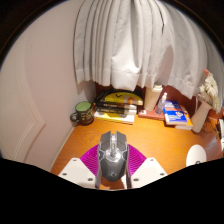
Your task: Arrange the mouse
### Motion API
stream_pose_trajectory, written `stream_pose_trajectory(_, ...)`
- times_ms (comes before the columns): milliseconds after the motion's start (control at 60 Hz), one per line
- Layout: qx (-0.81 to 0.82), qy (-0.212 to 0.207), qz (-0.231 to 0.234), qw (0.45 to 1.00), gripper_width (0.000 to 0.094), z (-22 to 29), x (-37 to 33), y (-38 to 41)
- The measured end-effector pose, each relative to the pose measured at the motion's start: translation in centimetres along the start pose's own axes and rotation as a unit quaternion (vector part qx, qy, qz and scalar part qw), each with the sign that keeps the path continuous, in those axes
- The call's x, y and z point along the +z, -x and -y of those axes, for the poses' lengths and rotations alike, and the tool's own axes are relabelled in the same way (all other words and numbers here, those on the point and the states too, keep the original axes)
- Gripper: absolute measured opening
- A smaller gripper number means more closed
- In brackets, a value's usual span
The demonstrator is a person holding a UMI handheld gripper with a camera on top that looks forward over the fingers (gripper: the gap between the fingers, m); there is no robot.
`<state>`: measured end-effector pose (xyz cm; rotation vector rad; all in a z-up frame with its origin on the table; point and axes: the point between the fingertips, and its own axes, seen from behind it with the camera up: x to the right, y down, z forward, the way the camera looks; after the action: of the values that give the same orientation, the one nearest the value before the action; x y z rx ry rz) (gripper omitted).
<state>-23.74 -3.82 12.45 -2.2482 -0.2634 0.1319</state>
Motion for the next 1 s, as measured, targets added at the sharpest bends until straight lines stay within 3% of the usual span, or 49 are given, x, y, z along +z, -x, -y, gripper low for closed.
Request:
stream_pose_trajectory(200, -0.018, -0.083, -0.049, 0.995, 0.0351, 7.9, -9.6, -18.1)
stream_pose_trajectory(367, -0.004, -0.107, -0.107, 0.989, 0.0347, 7.7, -13.4, -34.6)
stream_pose_trajectory(583, 0.064, -0.038, -0.13, 0.989, 0.0347, -2.3, -8.8, -46.9)
stream_pose_trajectory(750, 0.057, 0.047, -0.115, 0.991, 0.0349, -10.5, -3.5, -48.1)
stream_pose_trajectory(867, 0.087, 0.071, -0.083, 0.99, 0.0348, -14.2, -0.7, -46.6)
stream_pose_trajectory(967, 0.079, 0.103, -0.083, 0.988, 0.0351, -17.1, 0.3, -46.4)
stream_pose_trajectory(1000, 0.087, 0.089, -0.084, 0.989, 0.0352, -16.5, 0.3, -46.4)
